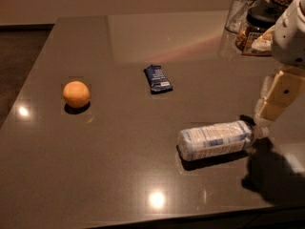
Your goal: Move blue plastic bottle near rxbar blueberry
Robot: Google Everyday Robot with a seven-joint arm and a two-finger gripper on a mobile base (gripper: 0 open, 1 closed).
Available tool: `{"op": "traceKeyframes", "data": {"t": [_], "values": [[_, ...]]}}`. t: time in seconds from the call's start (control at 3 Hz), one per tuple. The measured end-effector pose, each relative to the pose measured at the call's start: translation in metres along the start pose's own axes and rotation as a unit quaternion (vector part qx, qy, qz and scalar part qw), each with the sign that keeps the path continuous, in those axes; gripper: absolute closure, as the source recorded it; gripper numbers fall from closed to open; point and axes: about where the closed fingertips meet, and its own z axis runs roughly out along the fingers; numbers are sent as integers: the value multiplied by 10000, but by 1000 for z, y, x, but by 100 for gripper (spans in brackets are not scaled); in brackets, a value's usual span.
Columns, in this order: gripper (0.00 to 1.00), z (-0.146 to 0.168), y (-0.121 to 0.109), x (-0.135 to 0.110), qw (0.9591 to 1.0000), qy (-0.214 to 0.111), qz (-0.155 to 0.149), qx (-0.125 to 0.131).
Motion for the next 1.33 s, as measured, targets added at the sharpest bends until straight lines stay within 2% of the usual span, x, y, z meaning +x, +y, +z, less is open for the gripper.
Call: {"op": "traceKeyframes", "data": {"t": [0.33,0.67,1.33], "values": [[0,0,0,0,10000,0,-1,0],[0,15,14,-4,9996,-93,-226,-154],[0,59,56,-8,9934,-244,-867,-706]]}}
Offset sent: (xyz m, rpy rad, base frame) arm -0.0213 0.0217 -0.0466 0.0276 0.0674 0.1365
